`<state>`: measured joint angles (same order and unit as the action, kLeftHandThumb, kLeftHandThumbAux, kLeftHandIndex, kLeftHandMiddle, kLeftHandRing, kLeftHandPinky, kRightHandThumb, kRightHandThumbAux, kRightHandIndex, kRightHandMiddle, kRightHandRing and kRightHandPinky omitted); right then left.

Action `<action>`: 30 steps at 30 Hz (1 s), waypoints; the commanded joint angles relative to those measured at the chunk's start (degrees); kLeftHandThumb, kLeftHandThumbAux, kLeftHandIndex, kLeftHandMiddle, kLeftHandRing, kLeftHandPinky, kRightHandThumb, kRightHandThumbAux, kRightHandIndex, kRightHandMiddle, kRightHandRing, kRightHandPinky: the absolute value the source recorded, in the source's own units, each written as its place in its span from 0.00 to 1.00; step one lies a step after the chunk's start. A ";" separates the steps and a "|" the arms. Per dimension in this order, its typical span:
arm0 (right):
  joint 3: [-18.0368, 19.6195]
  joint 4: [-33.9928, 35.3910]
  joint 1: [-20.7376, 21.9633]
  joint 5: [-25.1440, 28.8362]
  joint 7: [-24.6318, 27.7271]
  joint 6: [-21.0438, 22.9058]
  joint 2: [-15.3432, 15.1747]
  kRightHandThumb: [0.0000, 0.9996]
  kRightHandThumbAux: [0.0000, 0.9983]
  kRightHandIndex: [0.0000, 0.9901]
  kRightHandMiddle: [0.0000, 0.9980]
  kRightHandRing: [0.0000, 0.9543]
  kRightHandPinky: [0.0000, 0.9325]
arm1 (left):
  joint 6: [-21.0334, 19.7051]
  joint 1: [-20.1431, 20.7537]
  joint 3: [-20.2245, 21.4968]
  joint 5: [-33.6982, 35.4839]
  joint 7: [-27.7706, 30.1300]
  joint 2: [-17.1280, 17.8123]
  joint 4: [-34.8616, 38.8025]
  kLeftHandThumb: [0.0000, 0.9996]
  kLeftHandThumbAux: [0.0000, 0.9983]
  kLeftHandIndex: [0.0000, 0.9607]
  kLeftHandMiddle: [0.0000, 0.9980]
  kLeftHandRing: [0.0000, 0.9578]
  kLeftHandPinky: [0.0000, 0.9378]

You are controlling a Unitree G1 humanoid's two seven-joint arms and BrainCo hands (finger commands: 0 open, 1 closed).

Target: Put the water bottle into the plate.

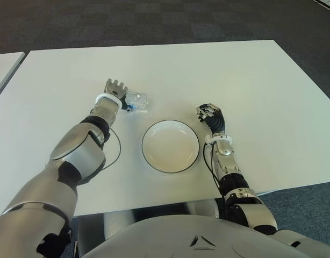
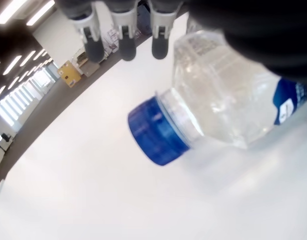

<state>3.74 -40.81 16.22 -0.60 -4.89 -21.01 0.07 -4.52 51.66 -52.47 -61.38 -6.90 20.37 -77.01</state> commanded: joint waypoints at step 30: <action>0.40 -1.25 -1.21 -0.18 -0.82 -0.36 -1.13 0.71 0.73 0.44 0.62 0.66 0.69 | 9.10 -5.54 6.87 8.57 -1.59 4.29 -2.77 0.83 0.62 0.39 0.49 0.64 0.65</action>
<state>3.84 -40.78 15.78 -0.88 -5.96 -21.68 -1.04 4.34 50.29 -46.16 -53.45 -8.41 24.49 -78.33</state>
